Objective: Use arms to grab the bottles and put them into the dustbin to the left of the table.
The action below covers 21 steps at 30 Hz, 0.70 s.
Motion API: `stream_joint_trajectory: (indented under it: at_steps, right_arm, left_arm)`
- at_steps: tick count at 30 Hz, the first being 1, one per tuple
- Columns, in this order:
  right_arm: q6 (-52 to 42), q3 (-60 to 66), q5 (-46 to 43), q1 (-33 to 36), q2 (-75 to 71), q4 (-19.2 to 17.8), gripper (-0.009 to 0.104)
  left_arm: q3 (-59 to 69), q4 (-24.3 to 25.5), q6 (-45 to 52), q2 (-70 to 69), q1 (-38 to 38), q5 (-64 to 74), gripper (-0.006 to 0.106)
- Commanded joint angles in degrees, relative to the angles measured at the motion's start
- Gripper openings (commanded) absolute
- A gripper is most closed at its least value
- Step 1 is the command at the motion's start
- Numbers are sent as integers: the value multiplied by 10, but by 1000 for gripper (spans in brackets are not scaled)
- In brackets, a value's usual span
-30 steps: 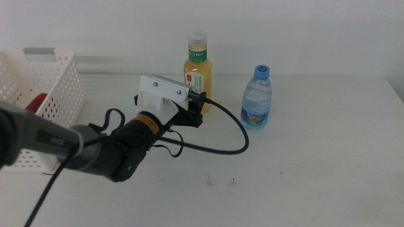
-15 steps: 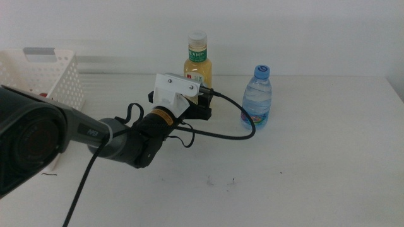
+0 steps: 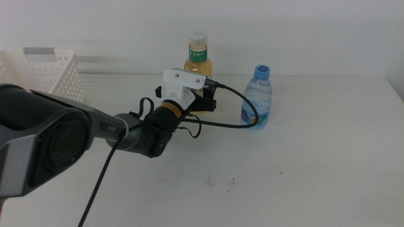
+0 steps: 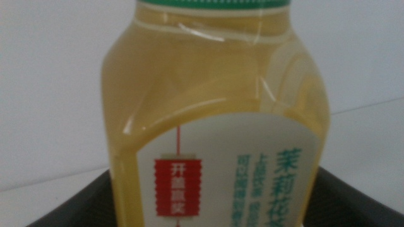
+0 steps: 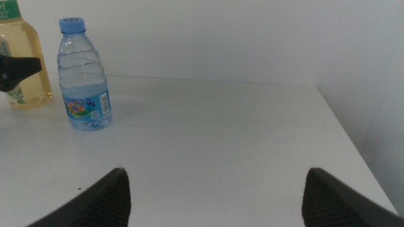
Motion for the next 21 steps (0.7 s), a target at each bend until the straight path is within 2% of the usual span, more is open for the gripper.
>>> stream_joint_trajectory:
  at_steps: [1,17,21]
  right_arm:
    - [-6,2,-5,-5,-2,-3,93]
    - [-6,2,-5,-5,-2,-3,93]
    - [-6,2,-5,-5,-2,-3,93]
  left_arm:
    - [-18,-1,-6,9,-2,2,94]
    - [-95,-8,6,55,-1,26,94]
    - [-95,-28,11,55,-1,24,94]
